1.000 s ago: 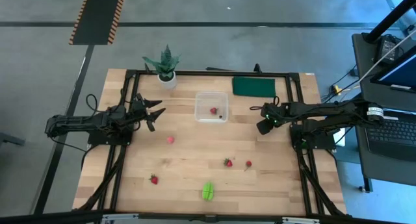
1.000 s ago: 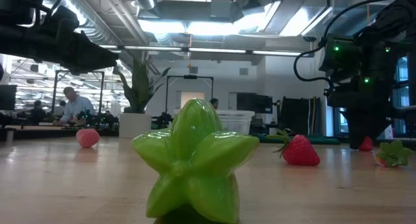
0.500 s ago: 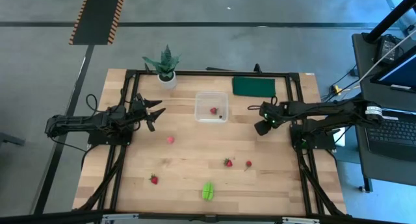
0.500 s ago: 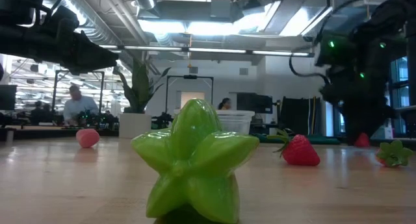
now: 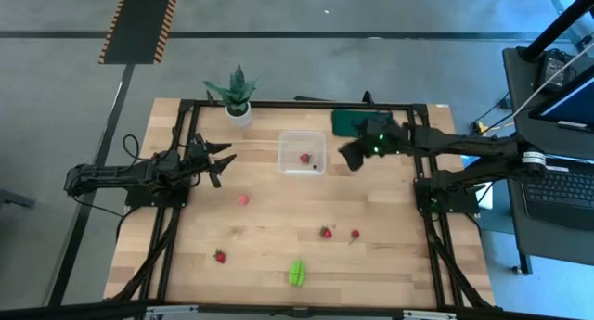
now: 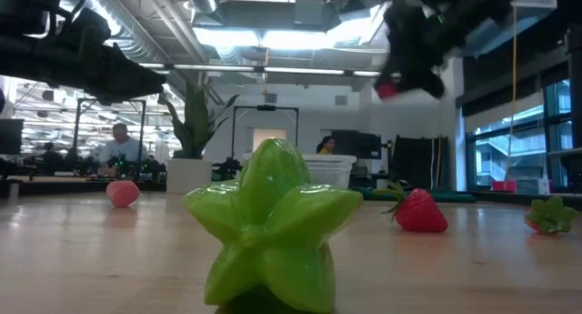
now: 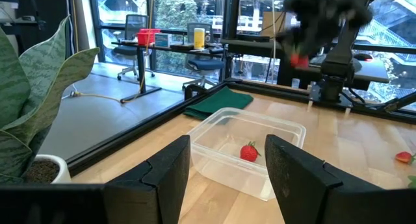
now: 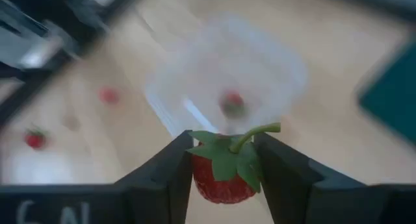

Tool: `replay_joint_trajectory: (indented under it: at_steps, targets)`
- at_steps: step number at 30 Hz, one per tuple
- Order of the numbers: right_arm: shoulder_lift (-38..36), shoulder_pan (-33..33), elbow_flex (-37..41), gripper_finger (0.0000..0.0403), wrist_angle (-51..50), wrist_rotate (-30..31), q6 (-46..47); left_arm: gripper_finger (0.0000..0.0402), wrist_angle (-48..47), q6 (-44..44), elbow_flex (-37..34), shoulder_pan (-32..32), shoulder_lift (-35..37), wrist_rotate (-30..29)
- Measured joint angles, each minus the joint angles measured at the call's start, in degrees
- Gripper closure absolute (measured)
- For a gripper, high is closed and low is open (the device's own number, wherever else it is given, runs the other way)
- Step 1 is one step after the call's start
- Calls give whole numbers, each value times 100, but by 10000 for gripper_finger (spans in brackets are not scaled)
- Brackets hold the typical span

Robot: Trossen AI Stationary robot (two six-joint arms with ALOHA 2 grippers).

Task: Pick and placing Produce into tupperware
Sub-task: Put the strawberry into the transparent container

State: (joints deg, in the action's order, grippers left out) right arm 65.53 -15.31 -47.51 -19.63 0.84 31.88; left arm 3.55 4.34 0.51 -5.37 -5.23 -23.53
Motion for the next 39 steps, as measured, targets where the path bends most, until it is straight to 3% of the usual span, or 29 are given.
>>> replay_joint_trajectory:
  at_steps: [7,18,24,29,33,39]
  targets:
    - [563,-46,-1400,253,325,48,-1246,209,0,0,-2,0,0,0]
    - [2454,-263,-3119,238,80,40,-2468,209,0,0,0,2,0,2]
    - [3520,-328,-3169,260,-71,-360,-2649,209,0,0,-2,2,0,2]
    - [4264,-334,-3169,244,-259,-552,-2630,209,-1,1,-1,1,-2,1]
    - [4695,-334,-3169,235,-307,-827,-2616,209,-1,1,-1,1,-1,1]
    - [4956,-330,-3167,254,-309,-855,-2614,209,0,1,-1,1,-1,2]
